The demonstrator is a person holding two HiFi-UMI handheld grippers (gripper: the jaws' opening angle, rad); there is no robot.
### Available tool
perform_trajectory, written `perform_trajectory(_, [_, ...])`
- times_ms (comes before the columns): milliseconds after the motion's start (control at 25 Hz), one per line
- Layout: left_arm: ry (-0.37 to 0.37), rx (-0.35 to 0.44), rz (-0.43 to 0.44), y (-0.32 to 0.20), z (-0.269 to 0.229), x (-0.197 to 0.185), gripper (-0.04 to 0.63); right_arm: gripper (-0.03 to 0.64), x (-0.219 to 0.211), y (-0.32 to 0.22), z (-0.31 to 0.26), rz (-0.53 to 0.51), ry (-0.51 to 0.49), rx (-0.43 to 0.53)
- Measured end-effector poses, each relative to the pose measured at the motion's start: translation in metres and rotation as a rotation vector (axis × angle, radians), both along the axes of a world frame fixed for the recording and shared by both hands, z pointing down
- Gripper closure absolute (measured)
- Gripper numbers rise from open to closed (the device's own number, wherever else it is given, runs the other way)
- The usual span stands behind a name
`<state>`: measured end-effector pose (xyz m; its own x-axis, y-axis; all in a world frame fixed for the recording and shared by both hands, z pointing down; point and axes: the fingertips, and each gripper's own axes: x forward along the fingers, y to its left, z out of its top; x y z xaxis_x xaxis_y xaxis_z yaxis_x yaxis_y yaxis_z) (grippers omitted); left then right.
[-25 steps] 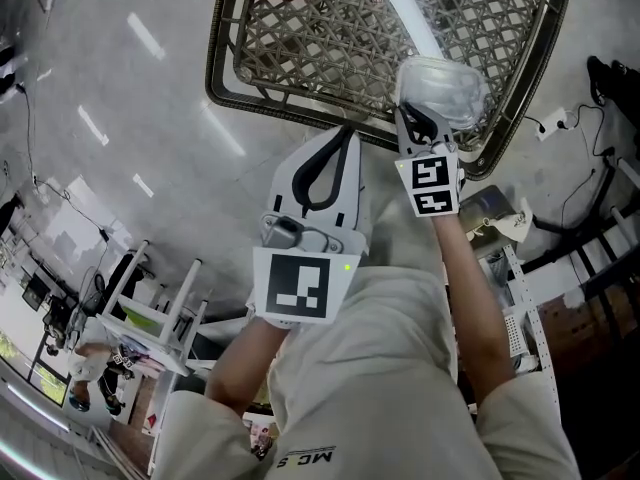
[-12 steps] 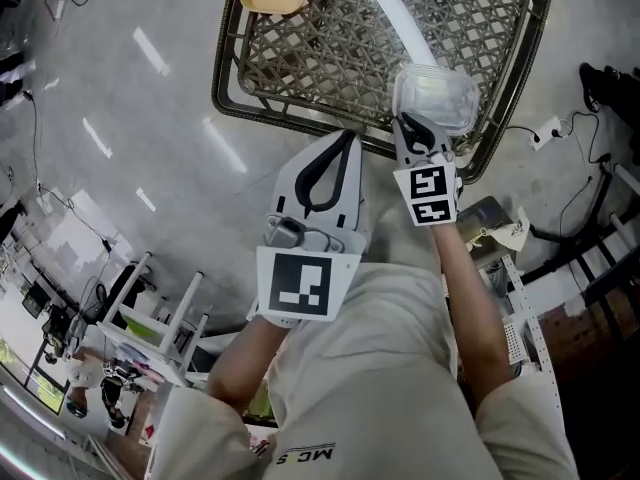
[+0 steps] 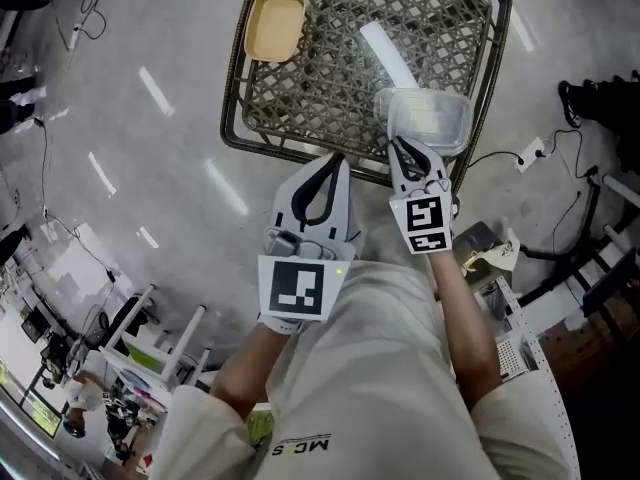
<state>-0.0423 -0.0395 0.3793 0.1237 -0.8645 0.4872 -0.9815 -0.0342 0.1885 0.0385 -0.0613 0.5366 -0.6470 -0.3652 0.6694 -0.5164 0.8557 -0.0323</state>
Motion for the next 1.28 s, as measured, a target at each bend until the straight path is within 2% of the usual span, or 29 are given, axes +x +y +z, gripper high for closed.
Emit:
perform_trajectory(640, [-0.032,0.148,-0.002,-0.008,-0.078,0.006,0.571,0.571,0.031,-0.041,-0.182,0.113,-0.191,0.281])
perform_trajectory(760, [-0.049,0.180,0.001,-0.009,-0.091,0.006,0.571,0.600,0.034,-0.048,-0.214,0.138,-0.225,0.345])
perform_trajectory(1160, [-0.075,0.225,-0.006,-0.011,-0.108,0.008,0.571,0.600,0.035,-0.046,-0.208,0.142,-0.245,0.327])
perform_trajectory(1280, [-0.105,0.233,0.013,-0.010,-0.107,0.008,0.571,0.600,0.039,-0.045,-0.212,0.160,-0.268,0.320])
